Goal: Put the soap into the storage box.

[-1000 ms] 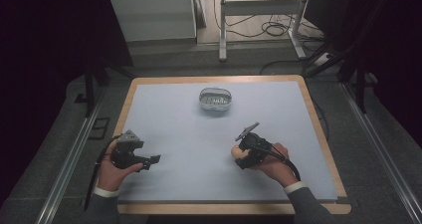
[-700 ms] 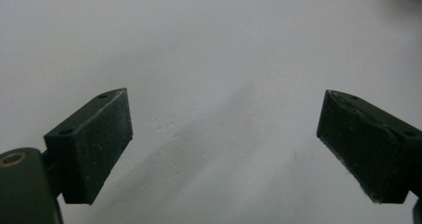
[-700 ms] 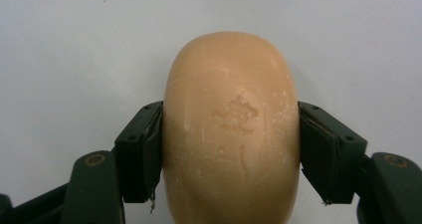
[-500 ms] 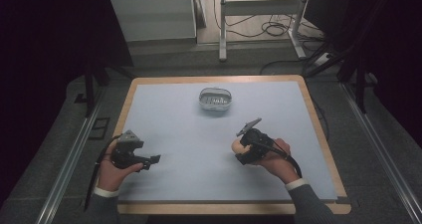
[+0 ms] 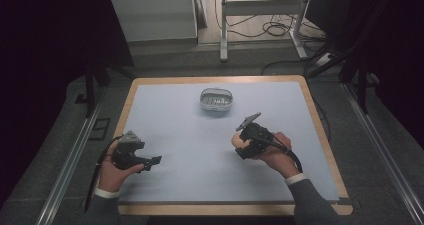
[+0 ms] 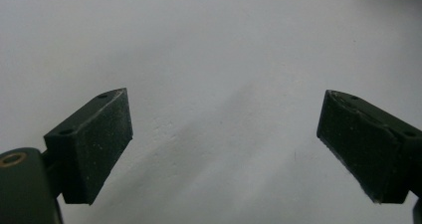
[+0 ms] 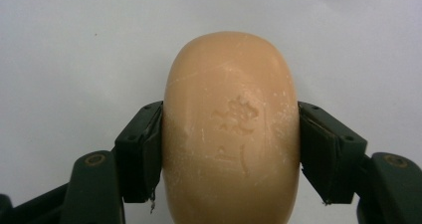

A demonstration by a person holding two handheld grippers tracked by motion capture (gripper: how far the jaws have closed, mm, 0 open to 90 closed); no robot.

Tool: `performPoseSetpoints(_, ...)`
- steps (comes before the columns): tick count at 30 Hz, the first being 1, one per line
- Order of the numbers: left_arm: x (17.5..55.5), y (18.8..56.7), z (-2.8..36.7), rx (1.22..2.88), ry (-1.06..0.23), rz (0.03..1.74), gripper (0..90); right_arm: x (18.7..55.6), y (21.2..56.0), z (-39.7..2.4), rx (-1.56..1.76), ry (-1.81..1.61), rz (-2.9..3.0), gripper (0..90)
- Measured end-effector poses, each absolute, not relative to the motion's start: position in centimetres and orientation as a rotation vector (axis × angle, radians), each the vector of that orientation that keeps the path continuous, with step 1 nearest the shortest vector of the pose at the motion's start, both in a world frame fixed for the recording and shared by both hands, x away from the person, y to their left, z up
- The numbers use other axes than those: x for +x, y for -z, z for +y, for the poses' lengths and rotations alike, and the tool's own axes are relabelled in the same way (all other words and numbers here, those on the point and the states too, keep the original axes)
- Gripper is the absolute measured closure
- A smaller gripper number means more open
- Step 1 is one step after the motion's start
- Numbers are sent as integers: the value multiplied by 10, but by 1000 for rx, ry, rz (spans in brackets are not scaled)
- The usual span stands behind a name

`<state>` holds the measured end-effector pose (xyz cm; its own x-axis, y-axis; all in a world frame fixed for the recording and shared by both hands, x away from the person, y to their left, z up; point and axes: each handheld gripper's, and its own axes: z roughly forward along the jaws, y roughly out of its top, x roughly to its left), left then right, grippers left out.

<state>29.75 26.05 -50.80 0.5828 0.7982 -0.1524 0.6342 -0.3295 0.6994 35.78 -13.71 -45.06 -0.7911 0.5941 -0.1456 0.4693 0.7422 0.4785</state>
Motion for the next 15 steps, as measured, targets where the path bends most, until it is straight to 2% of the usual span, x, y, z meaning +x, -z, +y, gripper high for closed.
performPoseSetpoints(15,298,509,260,2079,-280,1130,75,368,438,-134,816,-621,2628,327)
